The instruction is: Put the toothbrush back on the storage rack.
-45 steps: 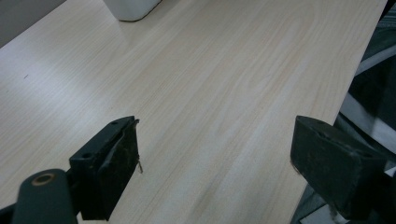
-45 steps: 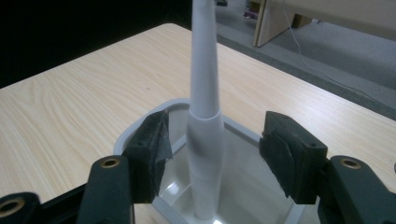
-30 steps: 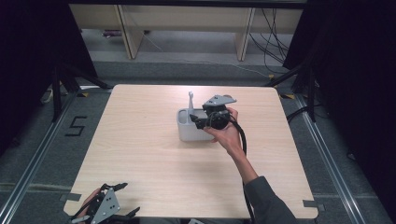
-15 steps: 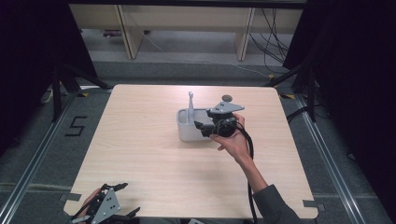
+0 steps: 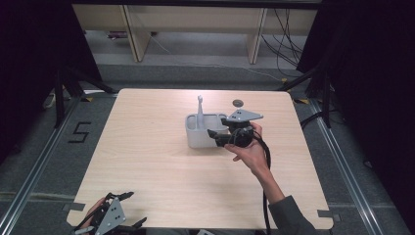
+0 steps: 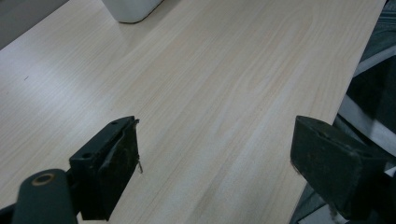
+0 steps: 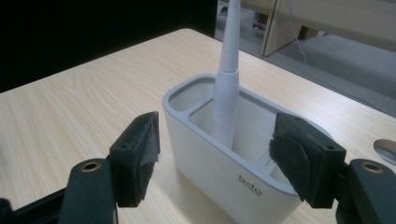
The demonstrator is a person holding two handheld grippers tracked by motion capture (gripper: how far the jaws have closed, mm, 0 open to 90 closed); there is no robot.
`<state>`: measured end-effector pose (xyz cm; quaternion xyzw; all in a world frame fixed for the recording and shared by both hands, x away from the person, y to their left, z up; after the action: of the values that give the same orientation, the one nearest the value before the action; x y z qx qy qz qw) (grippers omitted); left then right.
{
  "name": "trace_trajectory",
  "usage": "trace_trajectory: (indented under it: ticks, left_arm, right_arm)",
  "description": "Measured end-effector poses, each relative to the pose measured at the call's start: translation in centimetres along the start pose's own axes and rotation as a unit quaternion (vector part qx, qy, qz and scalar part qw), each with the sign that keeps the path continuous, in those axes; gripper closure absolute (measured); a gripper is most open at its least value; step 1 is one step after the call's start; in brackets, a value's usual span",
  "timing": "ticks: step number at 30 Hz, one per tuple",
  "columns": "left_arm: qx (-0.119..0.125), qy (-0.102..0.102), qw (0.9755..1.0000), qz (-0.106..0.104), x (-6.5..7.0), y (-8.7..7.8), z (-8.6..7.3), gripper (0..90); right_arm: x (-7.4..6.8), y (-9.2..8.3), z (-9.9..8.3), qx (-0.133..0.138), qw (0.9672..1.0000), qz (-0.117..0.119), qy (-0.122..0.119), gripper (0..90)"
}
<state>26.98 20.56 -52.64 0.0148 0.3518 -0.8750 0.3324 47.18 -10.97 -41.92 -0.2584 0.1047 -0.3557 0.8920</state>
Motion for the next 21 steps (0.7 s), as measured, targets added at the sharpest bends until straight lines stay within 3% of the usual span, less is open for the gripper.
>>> trace_trajectory:
  ticks: [1, 2, 6, 7, 11, 12, 13, 14, 15, 17, 20, 21]
  left_arm:
    - [0.0, 0.0, 1.0, 0.001, 0.0, 0.0, 0.0, 14.9]
    - [0.0, 0.0, 1.0, 0.0, 0.0, 0.0, 0.0, 14.9]
    - [-0.004, 0.004, 1.0, 0.002, -0.1, -0.1, 0.0, 14.9]
    - [-0.005, 0.004, 1.0, 0.003, -0.1, -0.2, 0.0, 14.9]
    - [-0.004, 0.005, 1.0, 0.002, -0.1, -0.2, 0.0, 14.9]
    - [-0.005, 0.006, 1.0, 0.003, -0.1, -0.2, 0.0, 14.9]
    - [-0.012, 0.014, 0.9998, 0.003, -0.2, -0.3, 0.0, 14.9]
    - [-0.01, 0.013, 0.9999, 0.003, -0.2, -0.3, 0.0, 14.9]
    - [0.001, 0.003, 1.0, 0.003, -0.1, -0.1, 0.1, 14.9]
    - [-0.001, 0.003, 1.0, 0.002, -0.1, -0.2, 0.1, 14.9]
    - [-0.005, 0.01, 0.9999, 0.003, -0.1, -0.2, 0.0, 14.9]
    - [-0.001, 0.005, 1.0, 0.003, -0.1, -0.2, 0.1, 14.9]
  right_arm:
    - [-0.1, -0.1, -0.1, -0.003, 0.9999, -0.002, 0.011, 33.1]
    - [0.1, -0.2, -0.1, -0.001, 1.0, -0.006, -0.004, 33.0]
    - [-0.1, -0.5, -0.4, -0.001, 0.9999, -0.003, 0.014, 32.7]
    - [0.0, -0.5, -0.4, 0.0, 1.0, -0.003, 0.002, 32.6]
    - [0.0, -0.5, -0.8, -0.001, 1.0, 0.004, 0.0, 32.3]
    - [-0.2, -0.5, -0.9, -0.003, 0.9999, 0.003, 0.011, 32.1]
    - [0.0, -0.6, -1.0, -0.008, 1.0, -0.002, 0.0, 32.0]
    - [-0.3, -0.6, -1.1, -0.009, 0.9999, 0.0, 0.012, 32.0]
    - [-0.2, -0.6, -1.2, -0.011, 0.9999, 0.002, 0.001, 32.0]
    - [-0.1, -0.6, -1.3, -0.014, 0.9999, -0.005, -0.003, 31.7]
    - [-0.5, -0.5, -1.4, -0.012, 0.9999, 0.006, 0.01, 31.4]
    - [-0.3, -0.6, -1.4, -0.014, 0.9999, -0.001, -0.007, 31.3]
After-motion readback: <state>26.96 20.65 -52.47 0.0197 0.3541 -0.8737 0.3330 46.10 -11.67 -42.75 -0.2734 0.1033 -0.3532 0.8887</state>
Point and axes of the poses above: each handheld gripper's, and its own axes: y roughly forward along the jaws, z roughly out of its top, x roughly to its right, the point moved 5 cm from there along y, roughly forward along the jaws, and after that the axes turned 5 degrees about -x, right-handed, at the moved point
